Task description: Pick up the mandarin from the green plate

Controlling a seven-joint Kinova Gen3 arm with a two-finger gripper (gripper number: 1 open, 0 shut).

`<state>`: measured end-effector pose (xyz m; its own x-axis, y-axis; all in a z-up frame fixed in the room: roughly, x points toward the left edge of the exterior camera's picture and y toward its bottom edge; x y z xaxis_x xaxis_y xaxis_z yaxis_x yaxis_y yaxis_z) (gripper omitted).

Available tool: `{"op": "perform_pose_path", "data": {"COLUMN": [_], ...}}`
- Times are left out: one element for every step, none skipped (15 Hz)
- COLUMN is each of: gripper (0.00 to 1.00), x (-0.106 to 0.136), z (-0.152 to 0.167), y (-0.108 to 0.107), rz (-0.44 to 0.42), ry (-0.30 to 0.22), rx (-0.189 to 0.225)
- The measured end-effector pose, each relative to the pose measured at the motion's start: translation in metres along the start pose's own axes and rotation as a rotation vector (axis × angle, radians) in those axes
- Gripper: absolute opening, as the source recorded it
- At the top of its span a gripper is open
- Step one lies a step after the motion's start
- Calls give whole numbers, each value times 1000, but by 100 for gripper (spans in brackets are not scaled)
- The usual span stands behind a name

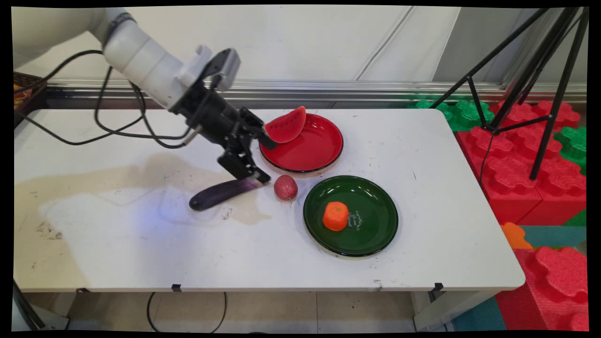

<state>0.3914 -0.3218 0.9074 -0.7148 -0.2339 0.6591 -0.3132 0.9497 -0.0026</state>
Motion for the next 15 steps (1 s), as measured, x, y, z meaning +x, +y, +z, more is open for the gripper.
{"op": "perform_pose_path", "data": {"gripper": [100, 100, 100, 100, 100, 100, 100, 100, 100, 100, 100, 100, 100, 100, 100], "x": [4, 9, 13, 17, 21, 25, 28, 30, 34, 36, 38, 40, 42, 45, 46], "z": [8, 18, 28, 38, 49, 61, 71, 78, 88, 94, 104, 110, 119, 129, 138], "y": [1, 2, 2, 2, 2, 3, 3, 2, 2, 2, 1, 0, 0, -1, -2], "rz": [5, 11, 18, 24, 29, 34, 38, 40, 42, 43, 45, 46, 50, 51, 51], "ry": [-2, -7, -13, -20, -29, -39, -48, -54, -63, -68, -77, -84, -94, -106, -118], "rx": [-3, -5, -8, -10, -11, -11, -12, -11, -10, -8, -5, -3, -1, 1, 2]}}
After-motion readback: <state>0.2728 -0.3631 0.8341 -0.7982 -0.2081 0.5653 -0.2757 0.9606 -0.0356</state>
